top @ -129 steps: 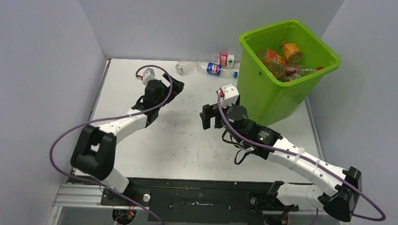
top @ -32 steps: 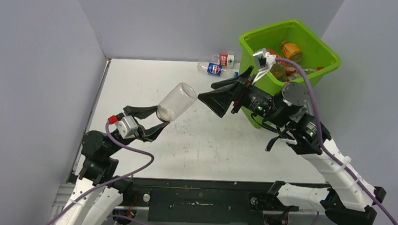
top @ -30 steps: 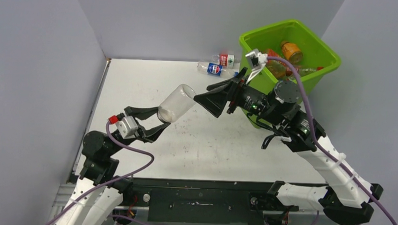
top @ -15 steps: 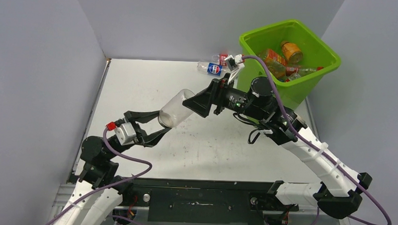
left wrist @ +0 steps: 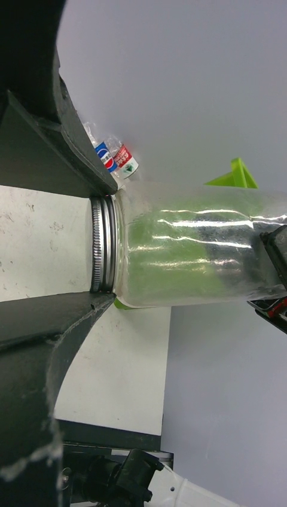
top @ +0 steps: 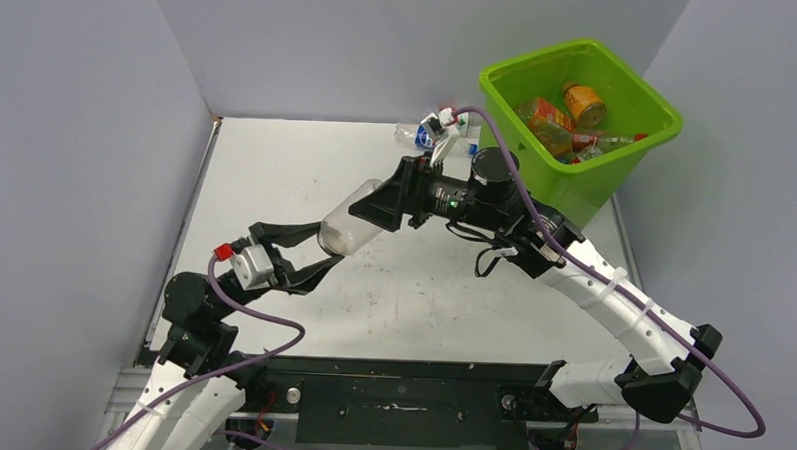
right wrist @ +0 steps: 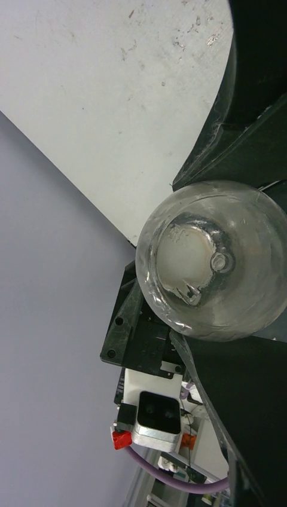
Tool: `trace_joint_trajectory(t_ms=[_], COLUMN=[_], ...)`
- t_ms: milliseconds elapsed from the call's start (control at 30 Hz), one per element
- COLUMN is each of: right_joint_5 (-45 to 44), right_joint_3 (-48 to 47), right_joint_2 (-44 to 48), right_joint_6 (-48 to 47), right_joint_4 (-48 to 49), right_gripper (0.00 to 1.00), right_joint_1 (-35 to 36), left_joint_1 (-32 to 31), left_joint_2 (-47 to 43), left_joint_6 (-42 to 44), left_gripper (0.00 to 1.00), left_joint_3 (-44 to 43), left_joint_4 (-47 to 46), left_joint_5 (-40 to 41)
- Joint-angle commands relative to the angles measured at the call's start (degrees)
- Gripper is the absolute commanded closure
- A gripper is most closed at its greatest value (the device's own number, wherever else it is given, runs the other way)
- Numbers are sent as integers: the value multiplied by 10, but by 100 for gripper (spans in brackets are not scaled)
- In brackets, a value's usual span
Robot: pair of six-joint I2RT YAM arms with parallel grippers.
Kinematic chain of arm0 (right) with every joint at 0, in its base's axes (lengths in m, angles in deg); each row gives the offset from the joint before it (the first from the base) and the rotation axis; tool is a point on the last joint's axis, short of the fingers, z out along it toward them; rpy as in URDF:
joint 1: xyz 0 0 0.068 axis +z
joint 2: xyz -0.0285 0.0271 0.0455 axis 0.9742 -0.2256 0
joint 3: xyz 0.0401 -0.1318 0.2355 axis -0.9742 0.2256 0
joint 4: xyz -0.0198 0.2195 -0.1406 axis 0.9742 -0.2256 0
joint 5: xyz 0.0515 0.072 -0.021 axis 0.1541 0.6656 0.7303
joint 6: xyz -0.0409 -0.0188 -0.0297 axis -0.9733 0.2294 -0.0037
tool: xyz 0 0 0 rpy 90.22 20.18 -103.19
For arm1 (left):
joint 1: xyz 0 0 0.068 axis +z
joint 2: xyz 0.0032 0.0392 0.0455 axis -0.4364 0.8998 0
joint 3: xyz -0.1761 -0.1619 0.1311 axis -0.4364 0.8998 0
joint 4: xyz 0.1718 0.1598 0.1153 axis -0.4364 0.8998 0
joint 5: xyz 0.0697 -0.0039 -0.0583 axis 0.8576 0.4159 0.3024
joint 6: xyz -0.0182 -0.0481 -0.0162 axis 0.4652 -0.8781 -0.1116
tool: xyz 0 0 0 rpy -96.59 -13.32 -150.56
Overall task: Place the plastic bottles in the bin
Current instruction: Pick up the plastic bottle from the corner of the board.
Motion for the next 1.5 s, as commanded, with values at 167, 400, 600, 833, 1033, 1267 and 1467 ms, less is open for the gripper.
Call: trace_joint_trajectory(t_ms=[167,400,600,833,1033,1267,1467], right_joint_5=[2,-135,-223,-308,-322,-290,-262], right_joint_3=[44,253,413,465,463,422,407], right_joint_2=[39,198,241,215,199,212,212], right_joint_6=[-1,7,4,-51,-97,-146,-189], right_joint_4=[70,397,671,782,771,653,575], right_gripper=[60,65,66,65,64,64,64], right_joint_1=[-5,-2,11,66,94,109,122], left_joint_1=[-6,-8,-77,-197,-251,-258,-277], left_joint_2=[-4,27,183,264,325,358,400], left_joint_6=[-73,-489,-710,-615,-566,-565,-577], left_gripper=[35,4,4,4,4,4,4], left_joint_3=[11,121,185,125,71,41,4], left_joint_4=[-84,-355,-659,-703,-740,-752,-774], left_joint_5=[66,235,341,403,378,359,351])
